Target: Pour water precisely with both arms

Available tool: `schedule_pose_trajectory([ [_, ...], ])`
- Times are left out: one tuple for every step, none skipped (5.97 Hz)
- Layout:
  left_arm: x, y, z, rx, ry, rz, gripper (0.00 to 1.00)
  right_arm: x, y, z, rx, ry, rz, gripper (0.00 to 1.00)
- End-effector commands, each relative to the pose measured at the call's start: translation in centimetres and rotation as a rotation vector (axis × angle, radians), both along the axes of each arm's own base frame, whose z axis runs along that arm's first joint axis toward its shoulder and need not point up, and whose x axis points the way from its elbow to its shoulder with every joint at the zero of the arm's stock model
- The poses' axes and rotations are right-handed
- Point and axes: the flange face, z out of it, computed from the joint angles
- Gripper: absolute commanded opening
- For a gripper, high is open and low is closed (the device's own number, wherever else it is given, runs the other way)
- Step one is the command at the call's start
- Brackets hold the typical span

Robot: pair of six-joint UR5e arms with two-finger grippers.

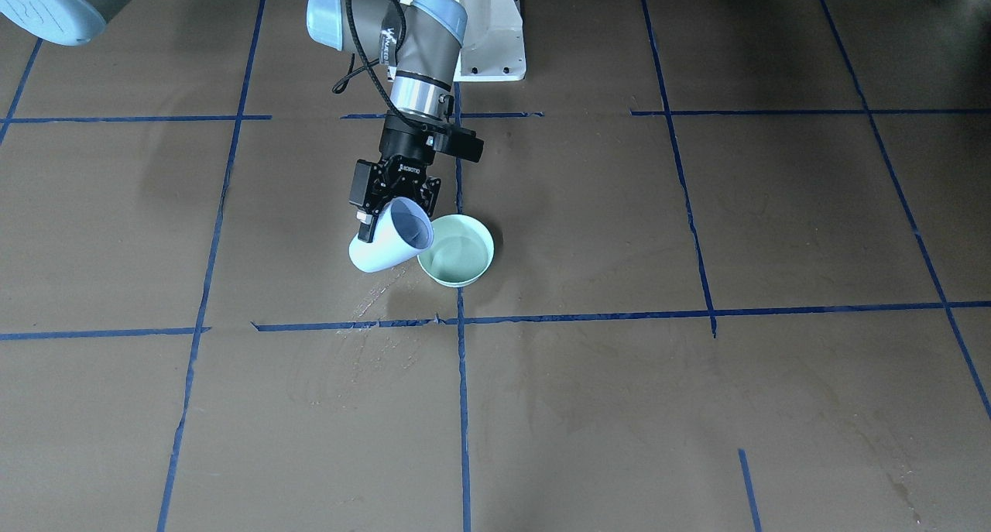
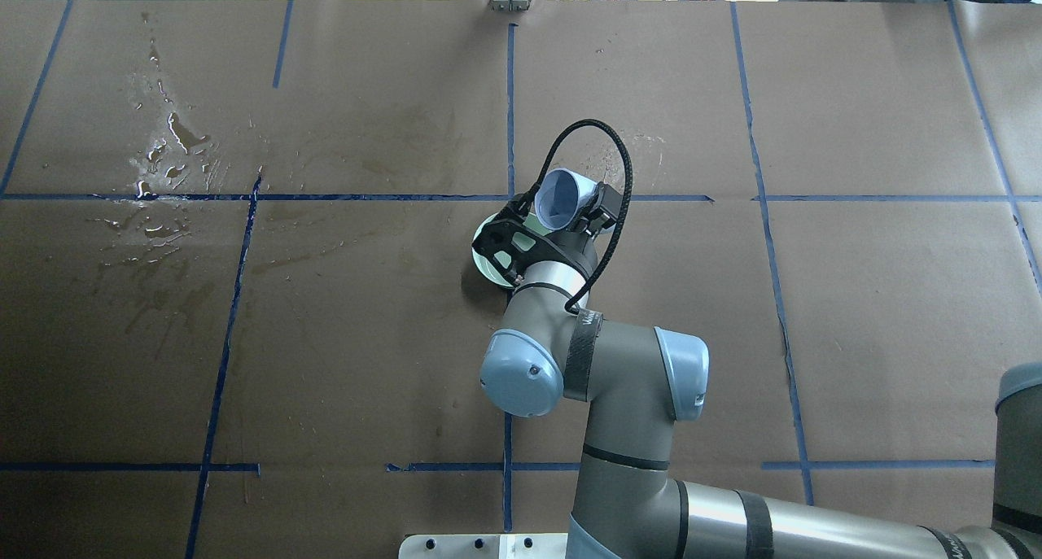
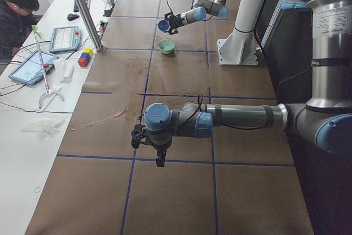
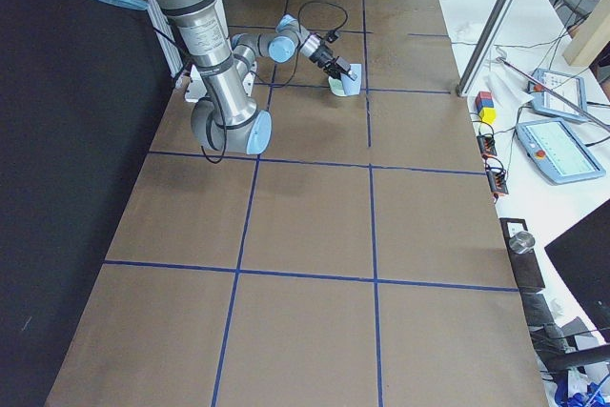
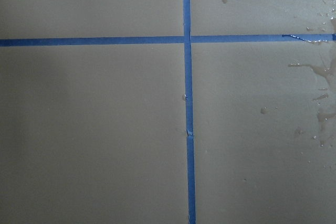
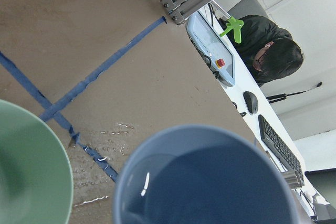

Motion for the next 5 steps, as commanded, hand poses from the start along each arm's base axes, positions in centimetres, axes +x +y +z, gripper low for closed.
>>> schedule_pose_trajectory([
  [0.0, 0.0, 0.0, -0.001, 0.002, 0.0, 1.0, -0.8, 0.4, -0.2, 0.011, 0.089, -0.006, 0.0],
  [-0.1, 0.0, 0.0, -0.002, 0.002, -0.002, 1.0, -1.0, 0.7, 0.2, 0.01, 0.131, -0.012, 0.0],
  [0.0, 0.0, 0.0, -0.003, 0.002, -0.001, 1.0, -1.0, 1.0, 0.0, 0.022, 0.179, -0.011, 0.0],
  [0.0, 0.0, 0.0, -0.003, 0.002, -0.001, 1.0, -1.3, 1.4, -0.3, 0.025, 0.204, -0.023, 0.0],
  [0.0, 0.0, 0.0, -0.003, 0.002, -0.001, 1.0, -1.5, 1.8, -0.2, 0.036, 0.224, -0.024, 0.0],
])
